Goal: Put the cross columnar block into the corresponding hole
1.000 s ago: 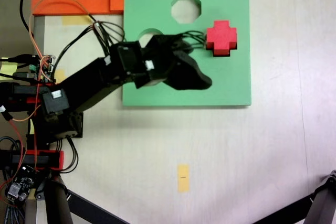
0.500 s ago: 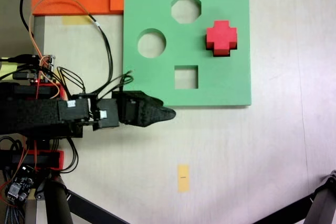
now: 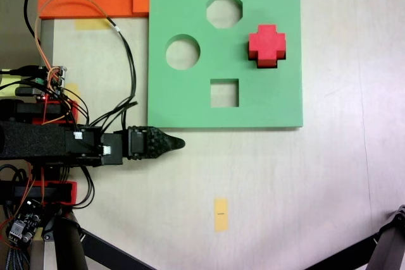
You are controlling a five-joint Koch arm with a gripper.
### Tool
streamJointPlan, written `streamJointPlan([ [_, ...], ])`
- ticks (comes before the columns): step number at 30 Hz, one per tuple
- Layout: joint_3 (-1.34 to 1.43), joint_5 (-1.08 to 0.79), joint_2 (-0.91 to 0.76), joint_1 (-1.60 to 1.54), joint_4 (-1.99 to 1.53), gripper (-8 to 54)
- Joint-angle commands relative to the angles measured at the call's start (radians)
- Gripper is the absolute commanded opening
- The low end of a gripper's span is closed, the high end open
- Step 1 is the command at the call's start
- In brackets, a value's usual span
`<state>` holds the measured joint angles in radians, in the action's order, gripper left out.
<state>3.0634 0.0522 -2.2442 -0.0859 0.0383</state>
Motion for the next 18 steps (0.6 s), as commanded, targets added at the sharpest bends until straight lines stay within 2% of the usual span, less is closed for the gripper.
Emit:
streamJointPlan([
  [1, 0.072, 0.005, -0.078, -0.012, -0.043, 34.0],
  [18, 0.072, 0.005, -0.077, -0.012, -0.037, 34.0],
])
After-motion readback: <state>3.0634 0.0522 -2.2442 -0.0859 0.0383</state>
